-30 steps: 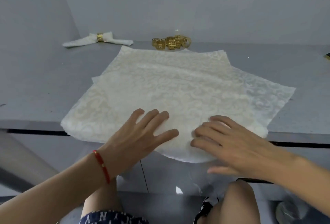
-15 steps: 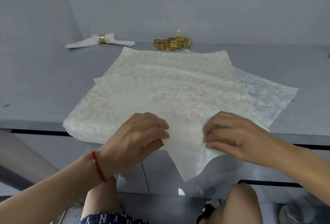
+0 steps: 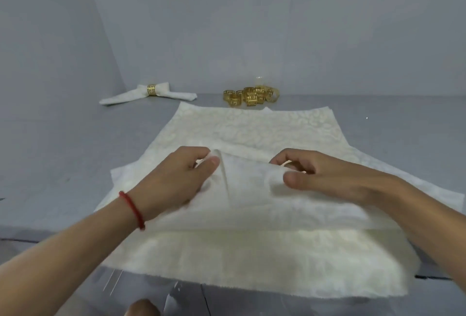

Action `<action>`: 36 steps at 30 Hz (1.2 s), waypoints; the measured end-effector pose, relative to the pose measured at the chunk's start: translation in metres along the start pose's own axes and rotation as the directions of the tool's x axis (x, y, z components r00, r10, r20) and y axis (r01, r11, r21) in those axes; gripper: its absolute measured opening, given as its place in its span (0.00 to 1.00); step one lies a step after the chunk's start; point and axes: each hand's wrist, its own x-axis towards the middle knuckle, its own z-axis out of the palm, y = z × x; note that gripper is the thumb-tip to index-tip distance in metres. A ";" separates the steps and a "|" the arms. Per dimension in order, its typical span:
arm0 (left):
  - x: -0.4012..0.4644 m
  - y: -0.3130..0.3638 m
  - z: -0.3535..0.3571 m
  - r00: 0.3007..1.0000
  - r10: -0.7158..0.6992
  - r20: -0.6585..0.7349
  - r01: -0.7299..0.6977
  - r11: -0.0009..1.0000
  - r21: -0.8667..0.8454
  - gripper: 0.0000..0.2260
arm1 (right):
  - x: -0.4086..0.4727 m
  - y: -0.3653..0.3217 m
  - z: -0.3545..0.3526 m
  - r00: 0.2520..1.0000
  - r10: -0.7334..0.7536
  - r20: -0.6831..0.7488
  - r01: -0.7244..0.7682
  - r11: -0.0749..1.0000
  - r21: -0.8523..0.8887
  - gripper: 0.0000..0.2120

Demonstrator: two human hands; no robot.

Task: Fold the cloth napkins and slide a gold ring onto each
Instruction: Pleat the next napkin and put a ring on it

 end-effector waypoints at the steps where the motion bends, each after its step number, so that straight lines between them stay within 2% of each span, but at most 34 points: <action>1: 0.018 0.002 -0.001 1.000 0.013 0.020 -0.014 1.000 0.024 0.18 | 0.009 0.001 -0.008 1.000 0.010 0.003 -0.010 1.000 -0.029 0.25; 6: 0.127 0.008 0.001 0.999 0.038 -0.010 -0.035 0.975 0.219 0.17 | 0.060 0.018 -0.051 0.985 0.040 -0.166 -0.077 0.971 -0.227 0.24; 9: 0.180 0.008 0.011 1.000 0.002 0.010 -0.005 0.934 0.356 0.16 | 0.092 0.043 -0.075 0.964 0.066 -0.259 -0.140 0.951 -0.277 0.21; 13: 0.227 0.002 0.029 0.999 -0.030 -0.040 0.046 0.855 0.516 0.13 | 0.131 0.075 -0.098 0.887 0.109 -0.449 -0.284 0.895 -0.344 0.12; 15: 0.243 -0.003 0.038 0.997 -0.041 -0.059 0.066 0.843 0.533 0.10 | 0.145 0.083 -0.106 0.844 0.152 -0.514 -0.399 0.819 -0.412 0.17; 17: 0.250 -0.007 0.044 0.995 -0.072 -0.065 0.096 0.847 0.523 0.06 | 0.152 0.086 -0.108 0.855 0.136 -0.500 -0.394 0.797 -0.457 0.23; 21: 0.263 -0.015 0.049 0.994 -0.080 -0.068 0.103 0.854 0.509 0.09 | 0.155 0.082 -0.104 0.951 0.069 -0.300 -0.225 0.822 -0.523 0.35; 22: 0.266 -0.017 0.049 0.995 -0.069 -0.071 0.096 0.853 0.513 0.07 | 0.158 0.085 -0.104 0.953 0.042 -0.300 -0.201 0.829 -0.522 0.33; 25: 0.275 -0.024 0.051 0.997 -0.035 -0.074 0.071 0.823 0.563 0.06 | 0.178 0.095 -0.106 0.889 -0.070 -0.452 -0.175 0.861 -0.477 0.09; 26: 0.277 -0.025 0.052 0.997 -0.031 -0.072 0.068 0.805 0.589 0.08 | 0.186 0.098 -0.107 0.859 -0.078 -0.507 -0.194 0.866 -0.461 0.11; 29: 0.283 -0.028 0.052 0.997 -0.025 -0.079 0.071 0.759 0.648 0.09 | 0.205 0.099 -0.111 0.821 0.009 -0.571 -0.314 0.842 -0.438 0.14; 32: 0.290 -0.031 0.050 0.995 -0.007 -0.096 0.068 0.753 0.654 0.08 | 0.221 0.100 -0.116 0.814 0.144 -0.562 -0.426 0.807 -0.409 0.06; 36: 0.293 -0.032 0.046 0.994 -0.026 -0.104 0.083 0.800 0.594 0.07 | 0.228 0.097 -0.122 0.790 0.268 -0.551 -0.494 0.810 -0.316 0.15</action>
